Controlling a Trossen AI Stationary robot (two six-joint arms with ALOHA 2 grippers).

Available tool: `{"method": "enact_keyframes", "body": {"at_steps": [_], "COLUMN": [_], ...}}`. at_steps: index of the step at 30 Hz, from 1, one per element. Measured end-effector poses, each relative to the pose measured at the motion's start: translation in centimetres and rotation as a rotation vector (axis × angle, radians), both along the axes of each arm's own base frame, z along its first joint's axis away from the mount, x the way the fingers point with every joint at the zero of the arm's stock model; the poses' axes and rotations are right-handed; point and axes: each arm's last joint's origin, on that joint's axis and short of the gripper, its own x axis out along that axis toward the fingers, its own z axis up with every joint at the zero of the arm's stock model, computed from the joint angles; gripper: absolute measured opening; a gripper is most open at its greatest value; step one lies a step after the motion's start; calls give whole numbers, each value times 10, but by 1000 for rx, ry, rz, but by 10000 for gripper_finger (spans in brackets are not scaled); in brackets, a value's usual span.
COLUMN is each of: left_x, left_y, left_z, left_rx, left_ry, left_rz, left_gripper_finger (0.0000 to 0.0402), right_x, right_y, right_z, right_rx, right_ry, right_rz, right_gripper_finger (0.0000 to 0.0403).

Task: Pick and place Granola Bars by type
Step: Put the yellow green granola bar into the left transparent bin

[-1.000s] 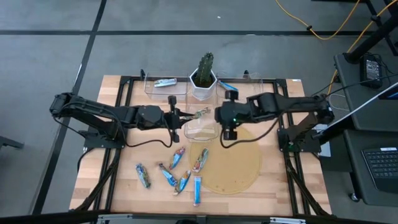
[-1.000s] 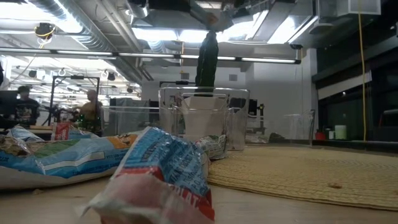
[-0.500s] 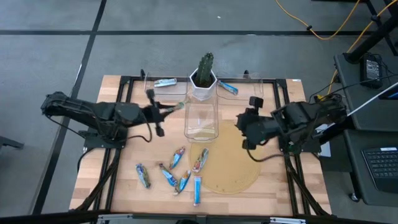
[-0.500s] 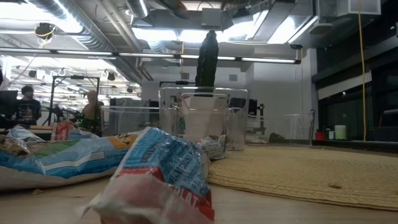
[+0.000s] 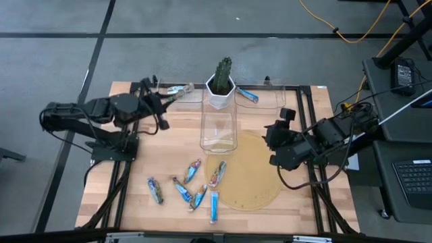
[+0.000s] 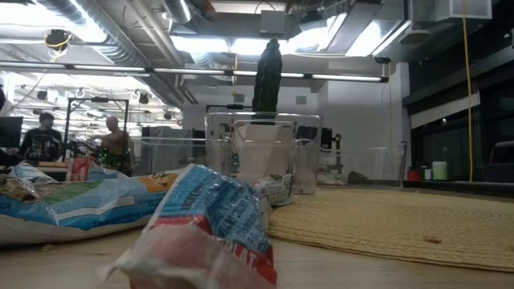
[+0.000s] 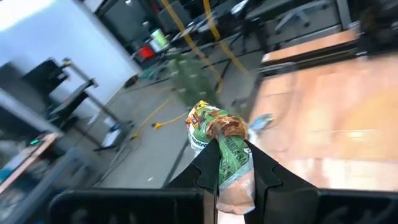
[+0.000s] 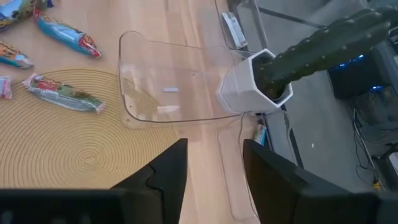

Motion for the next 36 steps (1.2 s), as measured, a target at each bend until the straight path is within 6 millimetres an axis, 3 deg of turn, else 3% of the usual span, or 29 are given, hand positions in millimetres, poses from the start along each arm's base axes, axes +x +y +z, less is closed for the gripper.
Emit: {"method": "enact_keyframes", "body": {"at_steps": [5,10,17,24,30,36], "left_x": [3,10,20,24,24,22], "left_y": [24,48,89,126,152,167], "left_z": [6,1,-16,-34,-48,-54], "left_rx": [-5,-62,-138,-239,-307,-355], "left_ry": [26,51,134,174,212,269], "left_rz": [80,84,141,172,215,270], "left_gripper_finger": [23,23,24,24,24,24], "right_x": [0,-17,-36,-34,-31,-29], "right_y": [0,-10,-24,-24,-23,-22], "right_z": [-9,-42,-77,-100,-120,-119], "right_rx": [-17,-22,66,48,-51,-24], "right_ry": [3,-15,-220,-402,-383,-422], "right_rz": [9,15,69,200,281,267], "right_gripper_finger": [158,158,158,158,158,158]}}
